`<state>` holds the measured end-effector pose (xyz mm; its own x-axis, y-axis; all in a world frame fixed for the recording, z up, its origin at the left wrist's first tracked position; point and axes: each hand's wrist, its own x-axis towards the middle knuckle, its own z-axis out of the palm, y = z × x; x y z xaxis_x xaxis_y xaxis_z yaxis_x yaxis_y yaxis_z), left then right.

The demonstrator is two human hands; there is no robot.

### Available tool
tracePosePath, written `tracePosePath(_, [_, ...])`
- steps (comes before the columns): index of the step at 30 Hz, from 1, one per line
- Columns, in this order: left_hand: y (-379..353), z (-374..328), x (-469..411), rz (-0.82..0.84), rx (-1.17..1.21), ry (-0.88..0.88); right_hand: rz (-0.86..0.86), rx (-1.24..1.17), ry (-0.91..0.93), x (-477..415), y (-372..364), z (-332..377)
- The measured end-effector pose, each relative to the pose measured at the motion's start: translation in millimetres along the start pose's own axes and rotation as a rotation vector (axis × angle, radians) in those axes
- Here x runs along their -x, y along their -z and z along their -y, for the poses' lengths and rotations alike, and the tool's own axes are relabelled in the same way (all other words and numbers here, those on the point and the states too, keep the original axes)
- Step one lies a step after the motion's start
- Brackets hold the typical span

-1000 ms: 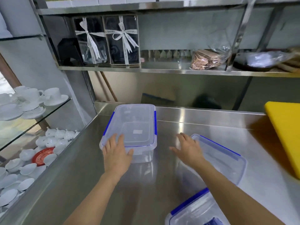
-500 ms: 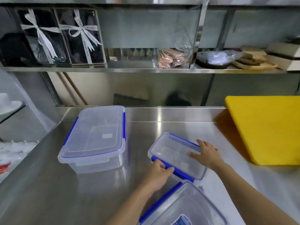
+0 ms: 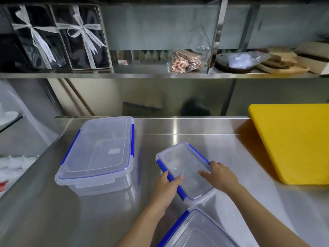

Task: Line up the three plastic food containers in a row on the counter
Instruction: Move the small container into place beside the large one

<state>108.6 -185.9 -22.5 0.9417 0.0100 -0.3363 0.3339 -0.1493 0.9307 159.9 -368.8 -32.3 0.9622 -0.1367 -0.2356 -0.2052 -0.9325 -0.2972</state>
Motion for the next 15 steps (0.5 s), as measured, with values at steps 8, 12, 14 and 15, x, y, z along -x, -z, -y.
tracePosePath(8, [19.4, 10.6, -10.6, 0.051, -0.249, -0.064, 0.139, -0.363, 0.218, 21.3, 1.0, 4.3])
tracePosePath(12, [24.7, 19.6, -4.9, -0.042, -0.63, -0.311, 0.262, -0.255, 0.405, 29.0, -5.3, -1.2])
tracePosePath(14, [27.4, 24.6, -5.3, -0.053, -0.784, -0.434, 0.247, -0.198, 0.463, 25.9, -12.6, -3.0])
tracePosePath(15, [28.4, 25.4, -6.0, -0.051, -0.844, -0.467, 0.235, -0.19, 0.459, 23.8, -15.5, -3.1])
